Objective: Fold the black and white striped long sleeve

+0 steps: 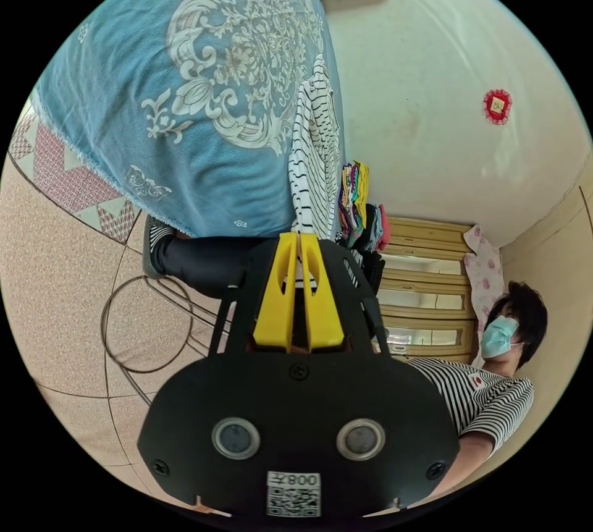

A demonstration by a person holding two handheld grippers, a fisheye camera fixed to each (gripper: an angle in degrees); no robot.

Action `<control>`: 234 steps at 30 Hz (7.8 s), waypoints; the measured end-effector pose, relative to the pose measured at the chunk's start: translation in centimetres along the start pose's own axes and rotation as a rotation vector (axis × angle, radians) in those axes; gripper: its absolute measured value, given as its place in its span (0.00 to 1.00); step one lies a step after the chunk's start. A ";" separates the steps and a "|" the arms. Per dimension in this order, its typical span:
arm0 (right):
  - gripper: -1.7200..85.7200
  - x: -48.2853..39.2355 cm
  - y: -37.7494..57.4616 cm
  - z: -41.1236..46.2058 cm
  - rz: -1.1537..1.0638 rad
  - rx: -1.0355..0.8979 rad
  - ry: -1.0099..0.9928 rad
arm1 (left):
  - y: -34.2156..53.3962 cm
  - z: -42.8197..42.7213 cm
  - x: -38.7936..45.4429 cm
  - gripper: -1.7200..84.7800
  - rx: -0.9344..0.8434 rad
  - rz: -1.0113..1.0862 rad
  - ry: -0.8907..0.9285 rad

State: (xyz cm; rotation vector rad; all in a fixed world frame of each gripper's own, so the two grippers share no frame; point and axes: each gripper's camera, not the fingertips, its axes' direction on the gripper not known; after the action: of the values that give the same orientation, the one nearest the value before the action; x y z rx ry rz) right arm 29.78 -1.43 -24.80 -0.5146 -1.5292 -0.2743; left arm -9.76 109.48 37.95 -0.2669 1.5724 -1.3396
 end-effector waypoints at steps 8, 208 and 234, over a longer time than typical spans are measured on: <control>0.06 -1.6 0.4 3.0 -0.012 -0.078 0.033 | 1.2 0.7 0.3 0.05 0.015 0.020 0.046; 0.04 10.5 -53.5 30.9 -0.137 -0.078 0.260 | -60.2 22.8 18.9 0.06 0.282 0.165 0.033; 0.02 15.6 -32.9 71.7 -1.102 -0.601 1.391 | -58.9 53.8 35.1 0.02 -0.203 0.764 -0.772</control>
State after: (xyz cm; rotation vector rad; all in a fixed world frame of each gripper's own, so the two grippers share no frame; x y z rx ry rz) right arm -48.24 6.84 -7.07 0.1869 -0.1615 -1.5838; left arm -8.64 30.67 75.18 -0.2302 0.9724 -0.3906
